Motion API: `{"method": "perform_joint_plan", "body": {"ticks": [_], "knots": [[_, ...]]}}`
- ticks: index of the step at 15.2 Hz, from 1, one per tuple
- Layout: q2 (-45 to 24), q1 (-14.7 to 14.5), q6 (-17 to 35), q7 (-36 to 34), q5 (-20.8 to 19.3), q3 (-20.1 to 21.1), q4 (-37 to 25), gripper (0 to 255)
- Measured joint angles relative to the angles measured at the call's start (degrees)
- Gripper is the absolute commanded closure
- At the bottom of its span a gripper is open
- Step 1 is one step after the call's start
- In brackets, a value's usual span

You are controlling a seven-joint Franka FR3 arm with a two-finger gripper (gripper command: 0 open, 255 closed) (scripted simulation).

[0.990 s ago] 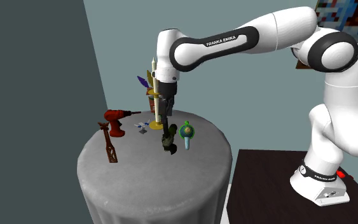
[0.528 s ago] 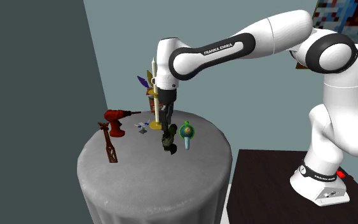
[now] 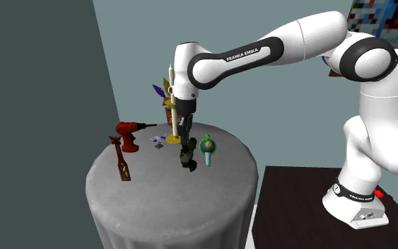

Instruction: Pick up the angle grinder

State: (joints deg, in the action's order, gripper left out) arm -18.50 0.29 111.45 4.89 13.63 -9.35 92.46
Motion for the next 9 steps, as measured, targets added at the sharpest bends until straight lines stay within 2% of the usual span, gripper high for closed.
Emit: {"method": "perform_joint_plan", "body": {"ticks": [9], "knots": [[0.54, 0.19, -4.94, -0.86, -0.44, -0.17, -4.41, 255]]}}
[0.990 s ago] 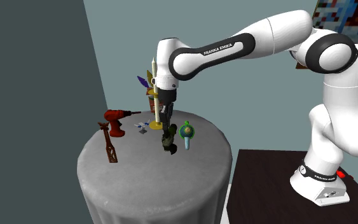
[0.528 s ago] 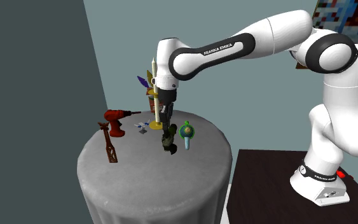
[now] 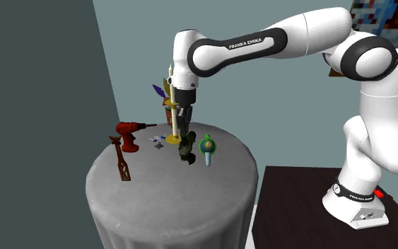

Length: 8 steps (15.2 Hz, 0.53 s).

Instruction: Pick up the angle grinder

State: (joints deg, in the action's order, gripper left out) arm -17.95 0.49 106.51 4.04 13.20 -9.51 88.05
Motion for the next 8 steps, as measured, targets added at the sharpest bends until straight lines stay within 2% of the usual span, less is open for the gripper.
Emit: {"method": "perform_joint_plan", "body": {"ticks": [8], "knots": [[0.33, 0.26, -5.76, -0.95, -0.33, -0.14, -5.52, 255]]}}
